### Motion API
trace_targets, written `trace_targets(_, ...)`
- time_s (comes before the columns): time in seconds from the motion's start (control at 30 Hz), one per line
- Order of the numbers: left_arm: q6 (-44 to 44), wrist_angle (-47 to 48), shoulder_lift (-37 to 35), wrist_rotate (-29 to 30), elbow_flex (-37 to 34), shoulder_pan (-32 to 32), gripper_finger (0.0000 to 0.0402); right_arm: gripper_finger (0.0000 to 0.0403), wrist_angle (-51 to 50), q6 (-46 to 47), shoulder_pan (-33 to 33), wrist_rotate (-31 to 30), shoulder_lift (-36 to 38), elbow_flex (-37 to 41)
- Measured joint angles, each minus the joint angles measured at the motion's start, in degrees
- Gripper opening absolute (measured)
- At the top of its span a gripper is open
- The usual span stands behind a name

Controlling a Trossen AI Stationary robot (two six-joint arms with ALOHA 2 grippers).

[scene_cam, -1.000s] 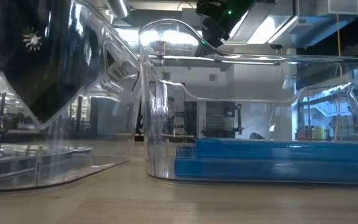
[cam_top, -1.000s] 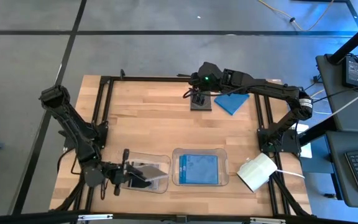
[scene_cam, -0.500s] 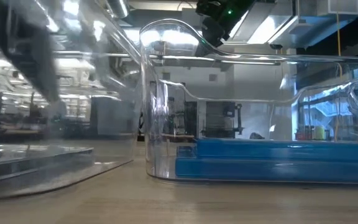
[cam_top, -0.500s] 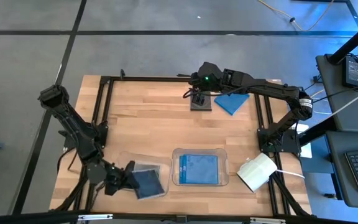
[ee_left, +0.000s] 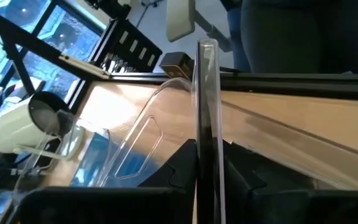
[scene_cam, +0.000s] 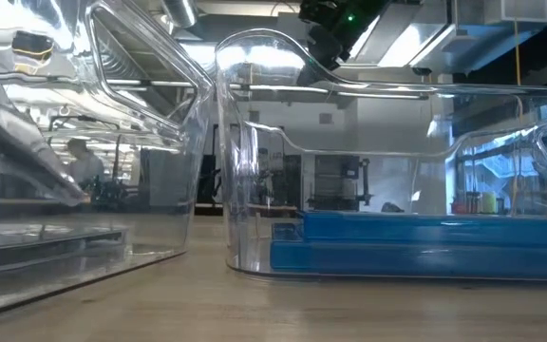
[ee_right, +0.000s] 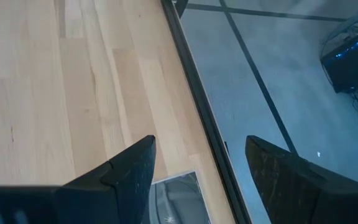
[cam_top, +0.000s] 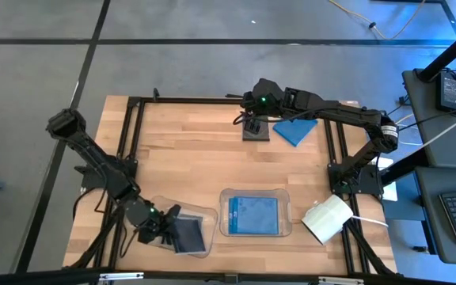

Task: Pick & place jewel cases by type
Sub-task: Put the bottom black CD case into the left transparent bin

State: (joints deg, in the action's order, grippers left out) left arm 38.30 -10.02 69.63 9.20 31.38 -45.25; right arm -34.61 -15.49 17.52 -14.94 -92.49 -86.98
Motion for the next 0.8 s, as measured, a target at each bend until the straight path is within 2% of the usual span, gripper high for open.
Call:
trace_targets(0.27, 1.2, 1.1, 0.0, -6.8, 0.0, 3.9, 0.0056, 0.0251, 0.0, 0.0, 0.0, 0.0, 0.0, 0.0)
trace_targets(0.5, -2.8, 1.2, 0.0, -10.4, 0.0, 6.1, 0.0074, 0.0251, 0.0, 0.0, 0.0, 0.0, 0.0, 0.0)
trace_targets(0.8, -3.4, 1.7, -0.3, -10.9, 0.0, 6.5, 0.0119, 0.0251, 0.0, 0.0, 0.0, 0.0, 0.0, 0.0)
